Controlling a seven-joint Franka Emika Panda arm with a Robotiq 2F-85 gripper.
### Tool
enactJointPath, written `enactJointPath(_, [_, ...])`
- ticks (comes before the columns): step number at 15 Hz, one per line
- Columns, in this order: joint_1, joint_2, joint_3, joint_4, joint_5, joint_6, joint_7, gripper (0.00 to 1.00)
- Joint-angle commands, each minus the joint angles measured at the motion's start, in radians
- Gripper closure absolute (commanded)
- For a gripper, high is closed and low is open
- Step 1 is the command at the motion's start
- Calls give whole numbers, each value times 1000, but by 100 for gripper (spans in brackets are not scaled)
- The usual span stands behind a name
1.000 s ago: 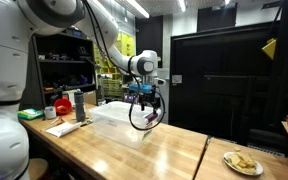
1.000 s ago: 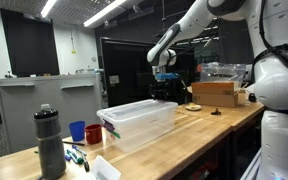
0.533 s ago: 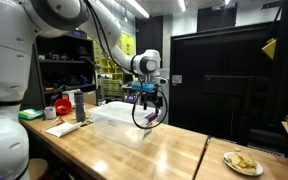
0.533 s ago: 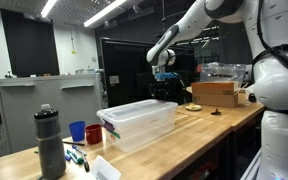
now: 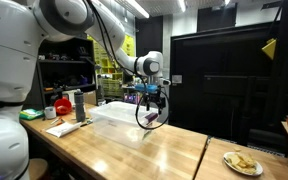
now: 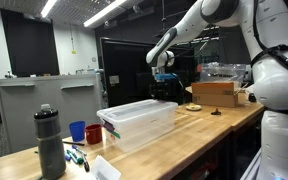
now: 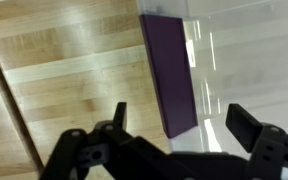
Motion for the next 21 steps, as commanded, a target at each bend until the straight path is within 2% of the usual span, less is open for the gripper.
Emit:
enactJointPath(1, [-10,32,-6,57,31,-40,-27,0])
enactJointPath(12, [-45,68,-18,110,56,-71,-41,0])
enactJointPath(21, [-22,-87,-17,-41,13,-20,-92,0])
